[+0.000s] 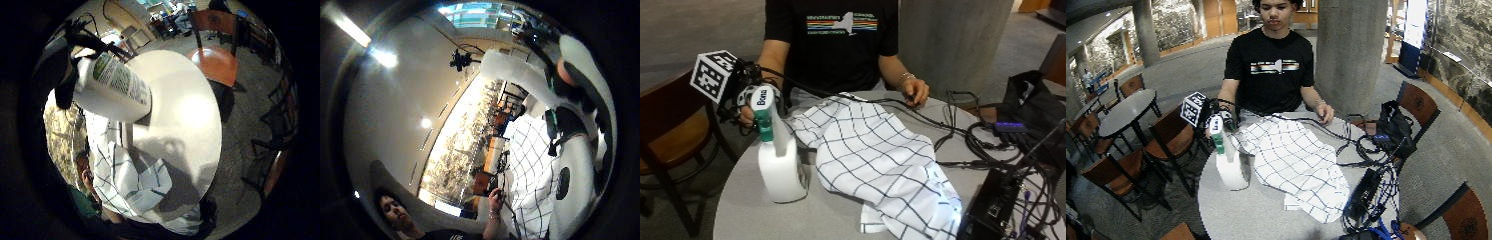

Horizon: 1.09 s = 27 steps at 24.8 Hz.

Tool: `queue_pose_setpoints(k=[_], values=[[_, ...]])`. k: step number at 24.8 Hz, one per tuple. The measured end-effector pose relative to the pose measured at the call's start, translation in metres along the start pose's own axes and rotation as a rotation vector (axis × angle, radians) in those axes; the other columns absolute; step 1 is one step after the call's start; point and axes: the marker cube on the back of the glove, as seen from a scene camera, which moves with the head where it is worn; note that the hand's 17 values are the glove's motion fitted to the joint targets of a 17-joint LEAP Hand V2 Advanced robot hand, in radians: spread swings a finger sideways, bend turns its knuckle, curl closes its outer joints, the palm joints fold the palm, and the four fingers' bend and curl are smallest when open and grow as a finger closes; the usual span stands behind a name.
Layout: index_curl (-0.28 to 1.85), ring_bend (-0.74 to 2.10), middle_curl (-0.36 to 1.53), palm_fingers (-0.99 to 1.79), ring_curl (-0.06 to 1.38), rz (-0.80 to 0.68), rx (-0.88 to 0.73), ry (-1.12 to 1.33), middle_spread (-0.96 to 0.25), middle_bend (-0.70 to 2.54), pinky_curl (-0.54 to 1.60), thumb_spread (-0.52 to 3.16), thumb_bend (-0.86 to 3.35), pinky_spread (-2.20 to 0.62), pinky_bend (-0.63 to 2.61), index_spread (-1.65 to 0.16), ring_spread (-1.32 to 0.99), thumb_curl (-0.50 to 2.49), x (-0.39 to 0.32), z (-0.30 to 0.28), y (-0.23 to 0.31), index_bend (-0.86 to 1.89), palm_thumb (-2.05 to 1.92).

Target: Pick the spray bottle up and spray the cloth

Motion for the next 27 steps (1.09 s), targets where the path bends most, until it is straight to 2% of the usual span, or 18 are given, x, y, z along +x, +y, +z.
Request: queue_pose_setpoints(k=[2, 4, 14, 16, 18, 23, 27], values=[[0.25, 0.52, 0.4, 1.34, 0.37, -0.013, 0.035, 0.017, -0.04, 0.3, 0.4, 1.03, 0.08, -0.06, 0.58, -0.23, -0.09, 0.43, 0.001, -0.002, 0.0, 0.14, 1.07], [0.27, 0.58, 0.42, 1.4, 0.4, -0.022, 0.041, 0.039, -0.05, 0.36, 0.44, 1.04, 0.09, -0.08, 0.64, -0.21, -0.11, 0.43, 0.0, -0.002, 0.0, 0.13, 1.09], [0.34, 0.69, 0.49, 1.35, 0.47, -0.039, 0.021, 0.052, -0.09, 0.5, 0.53, 1.08, 0.09, -0.16, 0.72, -0.17, -0.14, 0.44, -0.003, -0.001, 0.003, 0.19, 1.15], [0.35, 0.67, 0.5, 1.31, 0.47, -0.036, 0.021, 0.042, -0.09, 0.51, 0.52, 1.07, 0.08, -0.18, 0.7, -0.18, -0.14, 0.45, -0.003, -0.002, 0.004, 0.21, 1.14], [0.38, 0.59, 0.46, 1.12, 0.45, -0.034, 0.018, 0.034, -0.08, 0.38, 0.5, 1.01, 0.03, -0.19, 0.65, -0.18, -0.13, 0.45, -0.002, -0.004, 0.006, 0.27, 1.09], [0.39, 0.5, 0.44, 1.01, 0.42, -0.029, -0.006, 0.032, -0.07, 0.3, 0.48, 0.96, 0.0, -0.17, 0.59, -0.18, -0.12, 0.47, -0.002, -0.005, 0.007, 0.21, 1.09], [0.42, 0.37, 0.43, 0.61, 0.41, -0.021, -0.073, 0.045, -0.03, 0.21, 0.48, 0.99, -0.05, -0.04, 0.52, -0.24, -0.07, 0.45, -0.002, -0.003, 0.01, 0.2, 1.01]])
